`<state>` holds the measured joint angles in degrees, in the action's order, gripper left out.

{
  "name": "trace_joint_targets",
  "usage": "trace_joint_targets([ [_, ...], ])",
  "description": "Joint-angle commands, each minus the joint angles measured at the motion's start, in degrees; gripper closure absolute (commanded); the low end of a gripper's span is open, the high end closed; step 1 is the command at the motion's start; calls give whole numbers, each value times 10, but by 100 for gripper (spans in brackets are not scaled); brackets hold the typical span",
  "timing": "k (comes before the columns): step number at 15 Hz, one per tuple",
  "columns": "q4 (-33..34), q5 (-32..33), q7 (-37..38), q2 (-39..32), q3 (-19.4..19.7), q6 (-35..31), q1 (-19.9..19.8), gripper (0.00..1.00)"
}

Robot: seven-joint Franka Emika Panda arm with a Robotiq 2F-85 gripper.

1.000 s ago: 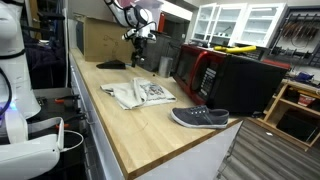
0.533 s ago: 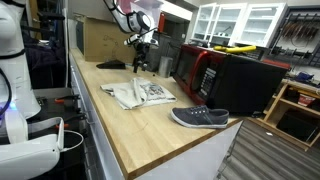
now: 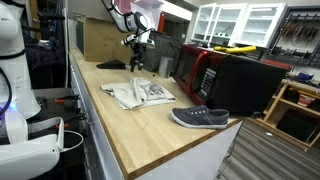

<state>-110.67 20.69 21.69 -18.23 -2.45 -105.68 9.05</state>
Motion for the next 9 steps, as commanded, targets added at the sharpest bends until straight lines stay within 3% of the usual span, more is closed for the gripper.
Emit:
trace_joint_targets([
  [1,27,-30,-10,-18,6,18,-9,0],
  [9,110,-123,-68,-96,28,60,-57,0],
])
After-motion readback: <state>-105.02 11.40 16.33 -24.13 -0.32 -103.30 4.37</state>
